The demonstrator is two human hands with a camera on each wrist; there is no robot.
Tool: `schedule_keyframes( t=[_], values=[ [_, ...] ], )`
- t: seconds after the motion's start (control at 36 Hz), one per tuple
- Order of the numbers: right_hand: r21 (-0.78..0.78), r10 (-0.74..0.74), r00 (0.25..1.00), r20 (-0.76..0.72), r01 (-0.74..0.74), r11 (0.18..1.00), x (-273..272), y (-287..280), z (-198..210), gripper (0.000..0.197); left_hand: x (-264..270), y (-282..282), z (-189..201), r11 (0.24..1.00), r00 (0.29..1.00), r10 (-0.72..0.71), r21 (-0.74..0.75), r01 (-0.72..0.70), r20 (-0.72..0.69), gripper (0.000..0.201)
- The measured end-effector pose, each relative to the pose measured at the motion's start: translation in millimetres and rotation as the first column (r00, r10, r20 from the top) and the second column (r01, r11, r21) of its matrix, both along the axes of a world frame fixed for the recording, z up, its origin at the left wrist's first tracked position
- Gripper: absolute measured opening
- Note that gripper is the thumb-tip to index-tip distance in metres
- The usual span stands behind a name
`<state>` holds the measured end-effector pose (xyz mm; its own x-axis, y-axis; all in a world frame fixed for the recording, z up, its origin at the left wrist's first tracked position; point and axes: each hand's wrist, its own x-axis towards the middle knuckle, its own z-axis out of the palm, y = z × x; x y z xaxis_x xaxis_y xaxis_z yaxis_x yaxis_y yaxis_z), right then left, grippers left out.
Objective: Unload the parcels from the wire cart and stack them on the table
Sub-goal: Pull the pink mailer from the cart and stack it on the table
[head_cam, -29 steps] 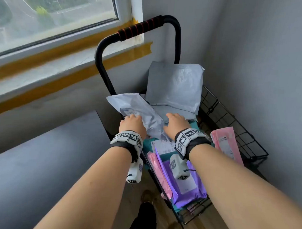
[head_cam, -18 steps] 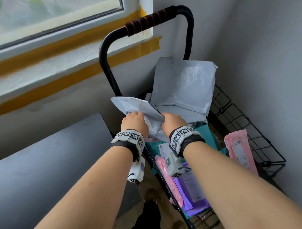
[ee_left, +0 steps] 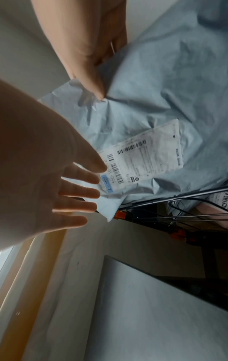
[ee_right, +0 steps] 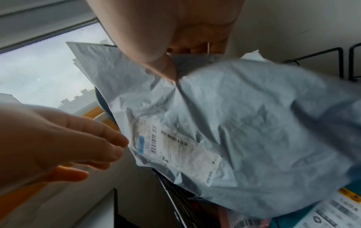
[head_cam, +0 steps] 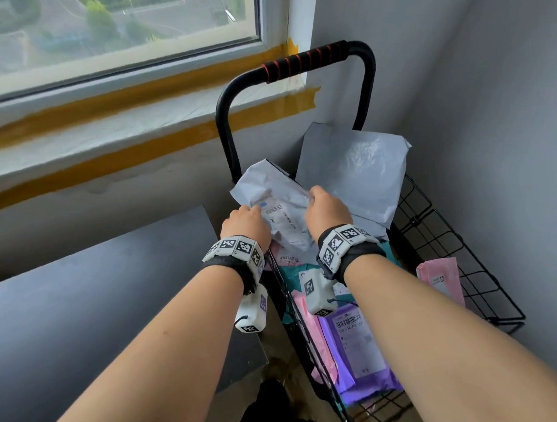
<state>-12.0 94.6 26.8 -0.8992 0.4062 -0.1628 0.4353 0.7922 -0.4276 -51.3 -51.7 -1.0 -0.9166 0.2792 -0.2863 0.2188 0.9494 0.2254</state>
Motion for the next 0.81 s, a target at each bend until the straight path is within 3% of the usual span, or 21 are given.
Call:
schedule_keyframes(
  t=[0.19,0.33,0.44,0.56,0.64,0.81],
  values=[
    [-0.047,0.039,0.979,-0.198,-0.049,0.998,12.7,-20.4,37.8,0.024,27.3,-21.5,22.4,0.989,0.989,0.139,0.057,-0.137,-0.040,0.033],
    [-0.151,0.041,0.953,-0.300,-0.090,0.984,27.3,-40.4,67.0,0.021,50.9,-39.8,40.2,0.942,0.959,0.284,0.189,-0.276,-0.014,0.035],
    [-0.252,0.044,0.937,-0.347,-0.139,0.958,42.2,-61.0,85.8,0.020,74.7,-61.3,48.3,0.861,0.903,0.430,0.298,-0.413,0.010,0.044],
    [-0.329,0.039,0.905,-0.424,-0.194,0.924,51.9,-84.6,98.4,0.023,96.4,-92.3,50.7,0.662,0.781,0.610,0.455,-0.596,0.135,0.043],
    [-0.409,-0.001,0.895,-0.446,-0.203,0.890,50.0,-102.1,100.8,0.026,102.8,-114.9,52.1,0.530,0.721,0.643,0.530,-0.662,0.257,0.040],
    [-0.516,-0.044,0.935,-0.351,-0.154,0.842,35.3,-139.4,88.6,0.027,95.0,-155.2,57.4,0.535,0.748,0.612,0.561,-0.631,0.257,0.027]
  ],
)
